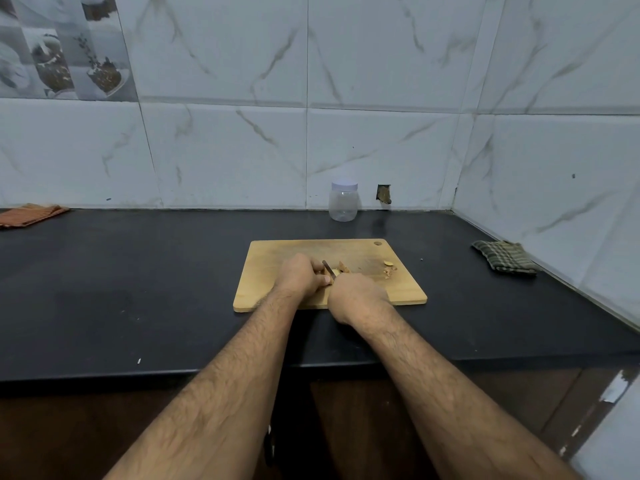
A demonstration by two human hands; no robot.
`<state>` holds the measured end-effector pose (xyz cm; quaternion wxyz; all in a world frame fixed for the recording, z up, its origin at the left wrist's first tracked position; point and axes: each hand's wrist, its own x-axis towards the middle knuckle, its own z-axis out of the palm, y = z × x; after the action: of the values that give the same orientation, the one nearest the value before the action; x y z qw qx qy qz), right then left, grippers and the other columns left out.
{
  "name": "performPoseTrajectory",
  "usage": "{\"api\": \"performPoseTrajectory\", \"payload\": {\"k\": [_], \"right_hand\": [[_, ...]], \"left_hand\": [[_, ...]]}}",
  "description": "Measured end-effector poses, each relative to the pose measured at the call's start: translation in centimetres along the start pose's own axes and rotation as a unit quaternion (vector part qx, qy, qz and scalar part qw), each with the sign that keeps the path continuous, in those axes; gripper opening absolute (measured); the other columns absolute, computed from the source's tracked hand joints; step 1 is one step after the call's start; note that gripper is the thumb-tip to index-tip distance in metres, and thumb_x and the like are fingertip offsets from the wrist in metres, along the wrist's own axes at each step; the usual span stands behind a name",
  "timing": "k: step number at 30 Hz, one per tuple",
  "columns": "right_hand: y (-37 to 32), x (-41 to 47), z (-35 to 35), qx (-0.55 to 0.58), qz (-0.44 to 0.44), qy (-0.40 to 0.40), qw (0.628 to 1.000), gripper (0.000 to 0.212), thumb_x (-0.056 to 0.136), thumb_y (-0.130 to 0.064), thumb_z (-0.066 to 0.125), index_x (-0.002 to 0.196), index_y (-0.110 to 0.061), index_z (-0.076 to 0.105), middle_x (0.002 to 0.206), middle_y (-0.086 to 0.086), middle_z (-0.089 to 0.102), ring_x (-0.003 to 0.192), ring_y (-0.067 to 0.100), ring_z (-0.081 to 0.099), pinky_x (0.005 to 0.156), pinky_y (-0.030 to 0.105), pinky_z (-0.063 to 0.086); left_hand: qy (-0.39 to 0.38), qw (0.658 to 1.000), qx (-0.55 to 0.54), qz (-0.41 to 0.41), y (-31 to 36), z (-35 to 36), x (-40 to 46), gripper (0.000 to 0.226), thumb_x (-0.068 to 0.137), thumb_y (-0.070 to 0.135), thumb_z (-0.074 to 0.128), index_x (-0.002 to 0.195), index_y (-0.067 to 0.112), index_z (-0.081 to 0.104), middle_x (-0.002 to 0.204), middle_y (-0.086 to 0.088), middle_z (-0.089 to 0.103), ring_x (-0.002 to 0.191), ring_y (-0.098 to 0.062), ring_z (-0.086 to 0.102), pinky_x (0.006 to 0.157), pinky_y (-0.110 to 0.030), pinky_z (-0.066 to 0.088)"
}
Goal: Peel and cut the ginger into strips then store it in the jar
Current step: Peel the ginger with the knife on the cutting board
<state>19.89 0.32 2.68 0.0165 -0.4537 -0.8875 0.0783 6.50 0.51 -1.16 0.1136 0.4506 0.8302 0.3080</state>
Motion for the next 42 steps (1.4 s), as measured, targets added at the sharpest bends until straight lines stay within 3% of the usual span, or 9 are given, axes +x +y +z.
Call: {"api": "performPoseTrajectory", "payload": {"k": [12,16,20,23,26,29,33,39,42], "right_hand": [[-0.1,1.1,-0.5,0.008,-0.006,-0.048,0.999,0.037,0.094,-0.004,0.048,0.129,-0.007,0.059,0.119,0.010,0.062,0.096,0.025,0.059,0.079,0.035,0.052],[-0.7,1.2,-1.0,-0.012,-0.013,-0.073,0.997,0.039,0.091,-0.002,0.050,0.130,-0.005,0.058,0.096,0.009,0.057,0.087,0.025,0.056,0.073,0.035,0.049],[-0.6,0.5,-1.2,-0.027,-0.017,-0.080,0.996,0.054,0.089,0.004,0.049,0.142,-0.004,0.048,0.118,0.013,0.061,0.089,0.028,0.055,0.073,0.035,0.048],[0.1,0.0,-0.8,-0.022,-0.017,-0.077,0.997,0.039,0.091,0.001,0.049,0.129,-0.003,0.057,0.091,0.009,0.056,0.081,0.025,0.055,0.070,0.034,0.049],[0.7,-0.9,-0.2,-0.017,-0.015,-0.063,0.998,0.024,0.095,-0.007,0.051,0.116,-0.007,0.063,0.090,0.006,0.056,0.084,0.024,0.056,0.071,0.034,0.050],[1.3,-1.7,0.3,0.000,-0.008,-0.047,0.999,0.020,0.096,-0.012,0.051,0.111,-0.011,0.063,0.100,0.004,0.060,0.086,0.022,0.055,0.071,0.034,0.048],[2.2,-2.4,0.5,0.013,-0.001,-0.038,0.999,0.021,0.097,-0.015,0.050,0.115,-0.013,0.061,0.096,0.002,0.055,0.086,0.022,0.053,0.071,0.034,0.044],[2.8,-2.9,0.0,0.016,0.007,-0.063,0.998,0.025,0.098,-0.015,0.047,0.117,-0.013,0.062,0.100,0.002,0.057,0.089,0.022,0.055,0.075,0.035,0.046],[2.7,-2.7,-0.2,0.023,0.012,-0.057,0.998,0.025,0.097,-0.015,0.047,0.117,-0.012,0.063,0.098,0.003,0.056,0.090,0.022,0.055,0.076,0.034,0.047]], "left_hand": [[-0.006,1.000,-0.026,0.005,-0.4,0.1,0.3,0.011,0.089,0.025,0.073,0.095,0.019,0.079,0.093,0.000,0.075,0.088,-0.017,0.063,0.080,-0.033,0.052],[-0.004,1.000,-0.028,0.002,-0.3,-0.2,0.2,0.014,0.090,0.024,0.071,0.099,0.017,0.079,0.097,-0.003,0.076,0.089,-0.020,0.065,0.087,-0.039,0.055],[0.008,0.999,-0.038,-0.003,-0.5,0.0,0.2,0.015,0.090,0.025,0.072,0.103,0.022,0.078,0.095,0.001,0.075,0.078,-0.013,0.059,0.082,-0.034,0.053],[0.016,0.998,-0.059,-0.010,-0.6,0.2,0.3,0.023,0.089,0.025,0.074,0.111,0.020,0.075,0.101,0.001,0.074,0.080,-0.015,0.060,0.087,-0.035,0.054],[0.002,0.997,-0.076,-0.024,-0.6,0.2,0.4,0.035,0.088,0.025,0.075,0.122,0.022,0.068,0.111,-0.002,0.072,0.090,-0.021,0.066,0.092,-0.035,0.053],[-0.010,0.996,-0.083,-0.026,-0.5,0.1,0.5,0.023,0.089,0.025,0.075,0.111,0.027,0.068,0.108,-0.004,0.072,0.073,-0.016,0.061,0.082,-0.033,0.055],[-0.012,0.993,-0.107,-0.045,-0.6,0.1,0.6,0.041,0.087,0.025,0.077,0.126,0.021,0.067,0.090,0.005,0.069,0.058,-0.005,0.054,0.059,-0.020,0.043],[-0.013,0.992,-0.117,-0.048,-0.6,0.2,0.7,0.043,0.086,0.024,0.078,0.127,0.021,0.066,0.089,0.005,0.070,0.058,-0.005,0.054,0.071,-0.023,0.051],[-0.010,0.991,-0.124,-0.048,-0.6,0.2,0.6,0.043,0.085,0.023,0.078,0.127,0.020,0.067,0.084,0.006,0.069,0.057,-0.005,0.053,0.066,-0.021,0.049]]}}
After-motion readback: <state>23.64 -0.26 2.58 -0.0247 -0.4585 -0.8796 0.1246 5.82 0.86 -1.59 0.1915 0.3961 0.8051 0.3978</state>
